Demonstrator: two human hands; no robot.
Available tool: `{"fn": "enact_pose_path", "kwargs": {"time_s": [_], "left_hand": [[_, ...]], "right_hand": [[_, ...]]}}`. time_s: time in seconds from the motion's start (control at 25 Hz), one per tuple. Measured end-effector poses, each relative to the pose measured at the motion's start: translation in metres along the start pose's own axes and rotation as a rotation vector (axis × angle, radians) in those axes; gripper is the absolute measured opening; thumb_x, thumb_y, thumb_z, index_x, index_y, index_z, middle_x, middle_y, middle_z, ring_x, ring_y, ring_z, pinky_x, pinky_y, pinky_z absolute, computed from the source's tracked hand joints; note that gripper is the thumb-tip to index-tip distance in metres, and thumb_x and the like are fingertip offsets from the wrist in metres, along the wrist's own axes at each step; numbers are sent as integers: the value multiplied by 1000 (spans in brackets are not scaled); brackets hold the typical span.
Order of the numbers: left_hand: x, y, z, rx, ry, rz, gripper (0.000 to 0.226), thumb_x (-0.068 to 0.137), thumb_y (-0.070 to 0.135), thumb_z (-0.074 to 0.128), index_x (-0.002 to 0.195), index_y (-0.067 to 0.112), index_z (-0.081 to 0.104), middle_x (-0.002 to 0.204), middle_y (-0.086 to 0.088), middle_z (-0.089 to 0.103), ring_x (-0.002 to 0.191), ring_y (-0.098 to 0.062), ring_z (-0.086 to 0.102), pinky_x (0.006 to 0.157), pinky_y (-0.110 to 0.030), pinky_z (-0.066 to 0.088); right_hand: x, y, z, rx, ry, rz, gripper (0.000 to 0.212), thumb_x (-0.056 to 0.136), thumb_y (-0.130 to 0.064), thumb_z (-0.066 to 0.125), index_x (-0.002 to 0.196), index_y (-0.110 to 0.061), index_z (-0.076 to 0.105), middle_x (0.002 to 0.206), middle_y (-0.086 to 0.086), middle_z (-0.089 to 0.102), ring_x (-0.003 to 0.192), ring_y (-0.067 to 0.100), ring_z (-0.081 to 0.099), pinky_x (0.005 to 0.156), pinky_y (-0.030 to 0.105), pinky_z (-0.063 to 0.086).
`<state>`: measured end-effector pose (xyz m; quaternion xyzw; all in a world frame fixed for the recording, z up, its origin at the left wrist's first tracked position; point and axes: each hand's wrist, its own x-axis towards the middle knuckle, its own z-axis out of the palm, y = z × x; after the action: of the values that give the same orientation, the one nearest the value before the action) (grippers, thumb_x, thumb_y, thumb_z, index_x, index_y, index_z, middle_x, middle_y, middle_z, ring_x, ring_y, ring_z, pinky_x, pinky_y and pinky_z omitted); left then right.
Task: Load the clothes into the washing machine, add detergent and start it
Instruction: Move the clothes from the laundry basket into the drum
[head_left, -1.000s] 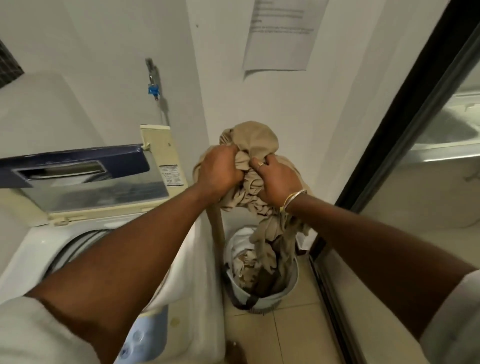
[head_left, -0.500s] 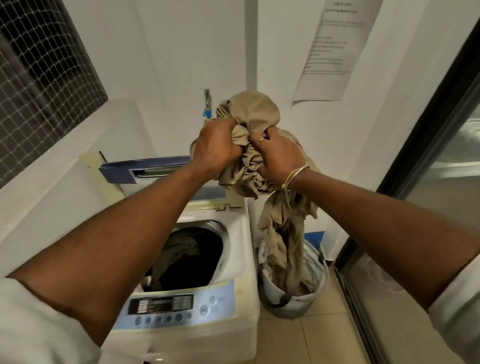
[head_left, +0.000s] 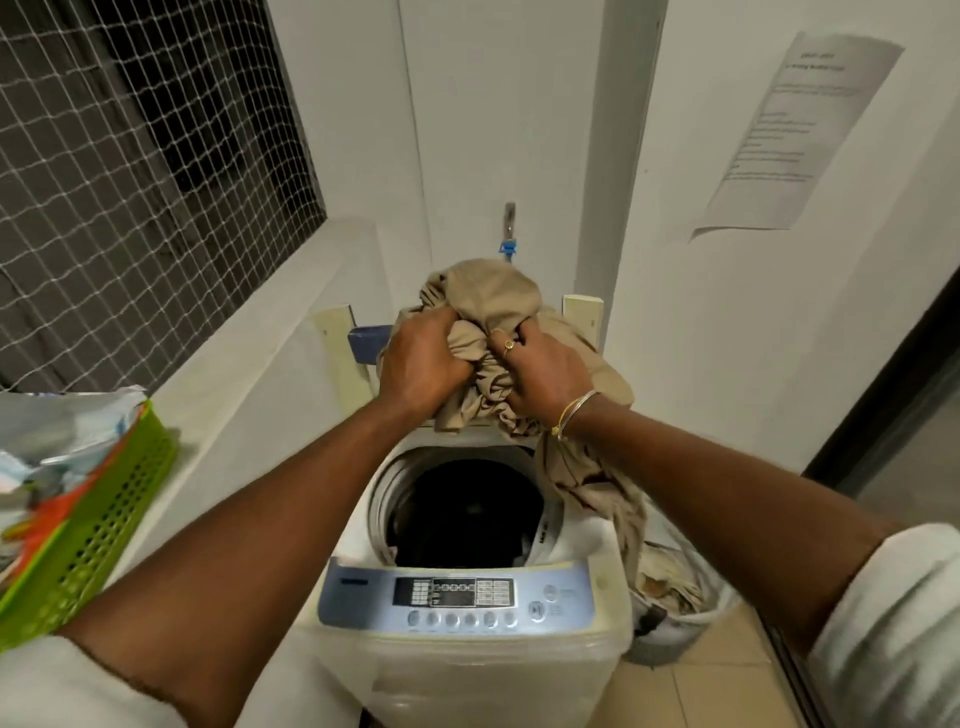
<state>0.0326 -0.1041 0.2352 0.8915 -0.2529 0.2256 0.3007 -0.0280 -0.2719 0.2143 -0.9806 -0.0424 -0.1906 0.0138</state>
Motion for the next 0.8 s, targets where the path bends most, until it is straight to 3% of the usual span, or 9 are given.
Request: {"fn": "enact_pose_path", "kwargs": {"time_s": [0.2, 0.32, 0.52, 0.68, 0.8], "left_hand": [[-36, -62, 35, 4, -69, -98, 24, 78, 46, 63, 95, 29, 62, 92, 6, 69, 85, -18, 64, 68, -35, 54], [-50, -95, 65, 26, -121, -136, 25, 81, 47, 64, 99, 29, 62, 97, 4, 69, 89, -19, 64, 69, -32, 52], [-85, -159, 126, -19, -255, -298, 26, 85, 49, 63, 104, 31, 63, 101, 7, 68, 94, -14, 63, 84, -37, 53], [-115, -197, 167, -58, -366, -448, 20, 84, 50, 61, 99, 37, 61, 94, 18, 66, 88, -5, 63, 80, -33, 55], [-130, -219, 194, -160, -448, -487, 34, 86, 47, 64, 118, 37, 62, 116, 15, 66, 106, -4, 62, 96, -30, 51]], "right_hand": [[1, -27, 74, 73, -137, -7, 67, 77, -35, 70, 135, -26, 39, 115, 12, 49, 90, 35, 61, 60, 31, 44], [4, -31, 123, 121, -246, 8, 71, 77, -33, 70, 137, -28, 35, 120, 12, 47, 94, 35, 60, 67, 38, 54], [4, -32, 213, 249, -431, -74, 65, 76, -39, 69, 133, -30, 40, 121, 13, 47, 93, 38, 61, 65, 38, 48], [-4, -32, 283, 263, -499, -132, 64, 83, -38, 63, 143, -27, 43, 139, 18, 42, 106, 42, 58, 80, 45, 51], [-11, -35, 327, 267, -607, -129, 64, 89, -42, 55, 147, -29, 33, 148, 19, 31, 112, 43, 55, 86, 48, 51]]}}
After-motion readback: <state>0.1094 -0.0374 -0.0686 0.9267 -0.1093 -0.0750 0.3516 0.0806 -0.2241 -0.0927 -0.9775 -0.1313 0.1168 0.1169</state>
